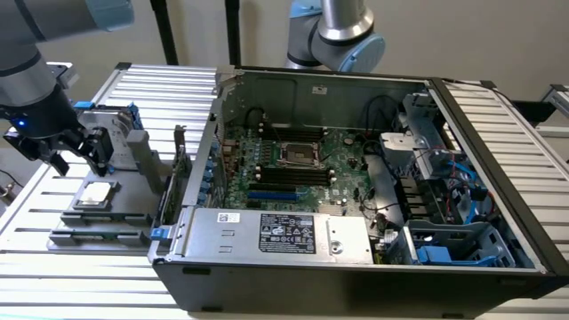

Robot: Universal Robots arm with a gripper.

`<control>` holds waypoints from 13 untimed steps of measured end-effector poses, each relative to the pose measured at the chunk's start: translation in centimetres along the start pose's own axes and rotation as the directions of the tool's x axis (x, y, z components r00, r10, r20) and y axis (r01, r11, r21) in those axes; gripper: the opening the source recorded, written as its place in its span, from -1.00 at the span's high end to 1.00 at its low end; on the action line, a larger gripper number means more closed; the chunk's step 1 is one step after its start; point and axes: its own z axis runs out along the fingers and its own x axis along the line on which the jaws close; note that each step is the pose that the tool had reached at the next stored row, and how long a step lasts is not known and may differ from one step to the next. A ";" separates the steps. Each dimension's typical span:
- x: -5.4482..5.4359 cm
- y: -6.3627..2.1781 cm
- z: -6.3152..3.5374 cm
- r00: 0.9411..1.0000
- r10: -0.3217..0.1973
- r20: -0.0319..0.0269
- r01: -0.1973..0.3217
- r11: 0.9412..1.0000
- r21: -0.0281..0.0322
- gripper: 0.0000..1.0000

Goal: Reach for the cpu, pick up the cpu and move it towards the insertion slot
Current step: 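Pick up the cpu and move it towards the insertion slot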

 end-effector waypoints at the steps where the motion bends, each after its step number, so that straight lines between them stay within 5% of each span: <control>1: 0.0 -0.01 0.14 1.000 0.000 0.000 0.000 1.000 0.000 -0.42; 13: -0.3 -0.52 1.12 1.000 0.000 0.001 0.000 1.000 0.000 -0.42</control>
